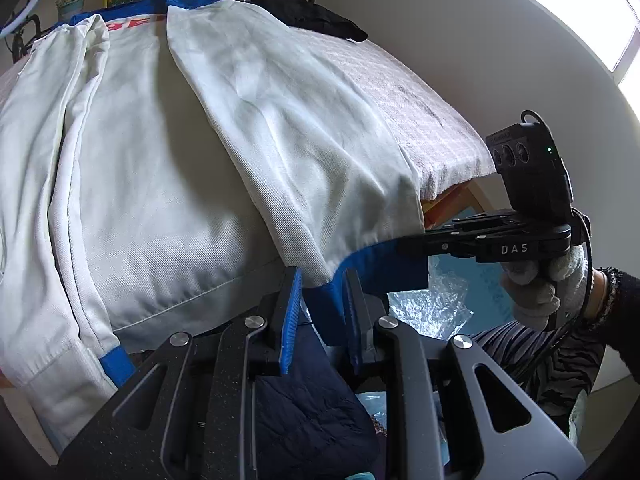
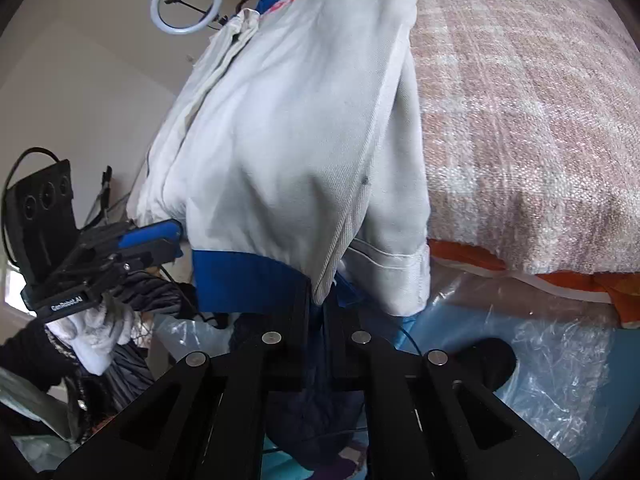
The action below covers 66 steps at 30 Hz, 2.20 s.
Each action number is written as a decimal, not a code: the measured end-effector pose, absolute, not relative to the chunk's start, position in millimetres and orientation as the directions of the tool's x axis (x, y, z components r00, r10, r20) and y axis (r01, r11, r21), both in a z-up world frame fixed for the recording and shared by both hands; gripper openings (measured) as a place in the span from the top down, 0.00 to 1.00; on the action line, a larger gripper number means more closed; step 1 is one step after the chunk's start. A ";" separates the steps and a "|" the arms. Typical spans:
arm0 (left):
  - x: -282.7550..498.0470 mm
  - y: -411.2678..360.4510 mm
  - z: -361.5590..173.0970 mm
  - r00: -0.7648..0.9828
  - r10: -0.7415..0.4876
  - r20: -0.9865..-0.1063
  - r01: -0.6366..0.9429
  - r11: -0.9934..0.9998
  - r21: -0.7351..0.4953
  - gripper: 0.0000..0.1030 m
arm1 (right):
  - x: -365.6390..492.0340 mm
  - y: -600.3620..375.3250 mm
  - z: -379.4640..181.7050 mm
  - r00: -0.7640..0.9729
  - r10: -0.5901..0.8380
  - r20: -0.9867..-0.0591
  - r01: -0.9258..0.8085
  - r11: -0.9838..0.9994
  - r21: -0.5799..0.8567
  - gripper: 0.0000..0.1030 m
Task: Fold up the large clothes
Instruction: 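Fold the side panel over the sleeve with the left gripper while the right gripper releases the cuff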
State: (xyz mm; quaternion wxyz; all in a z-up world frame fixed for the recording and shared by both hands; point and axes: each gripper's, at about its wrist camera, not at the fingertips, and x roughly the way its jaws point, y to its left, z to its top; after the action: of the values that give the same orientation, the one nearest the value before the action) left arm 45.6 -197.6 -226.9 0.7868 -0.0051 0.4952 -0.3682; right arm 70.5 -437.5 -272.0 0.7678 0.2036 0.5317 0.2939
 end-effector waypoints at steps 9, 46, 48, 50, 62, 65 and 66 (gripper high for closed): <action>34.0 -206.5 -217.7 0.283 -0.570 -0.771 0.597 0.734 -0.323 0.82 | 64.2 -458.0 -271.7 0.252 0.549 -0.797 -0.157 0.835 0.527 0.88; -36.5 -303.6 -219.4 0.486 -0.528 -0.696 0.749 0.663 0.020 0.32 | 83.0 -490.5 -257.7 0.256 0.854 -0.453 -0.154 0.499 0.853 0.87; -44.2 -313.7 -218.8 0.536 -0.505 -0.676 0.755 0.646 0.116 0.30 | 83.1 -484.2 -249.6 0.261 0.858 -0.443 -0.165 0.492 0.855 0.88; -46.1 -320.7 -219.7 0.570 -0.485 -0.663 0.750 0.637 0.178 0.30 | 83.5 -478.8 -244.1 0.259 0.858 -0.444 -0.181 0.495 0.850 0.88; -11.4 -308.0 -226.5 0.555 -0.472 -0.685 0.723 0.681 0.116 0.75 | 89.0 -472.6 -236.5 0.232 0.871 -0.433 -0.198 0.478 0.856 0.88; -4.6 -297.9 -221.7 0.536 -0.497 -0.683 0.714 0.698 0.053 0.79 | 92.5 -470.6 -231.8 0.224 0.869 -0.441 -0.206 0.484 0.851 0.84; -2.0 -294.3 -219.9 0.524 -0.509 -0.683 0.714 0.700 0.026 0.80 | 94.5 -468.9 -229.4 0.221 0.866 -0.448 -0.213 0.491 0.845 0.84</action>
State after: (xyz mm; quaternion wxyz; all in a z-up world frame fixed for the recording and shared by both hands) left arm -2.0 -294.3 -219.9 0.8593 0.1531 0.3340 -0.3557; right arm 94.5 -468.9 -229.4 0.7081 0.3306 0.4941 0.3810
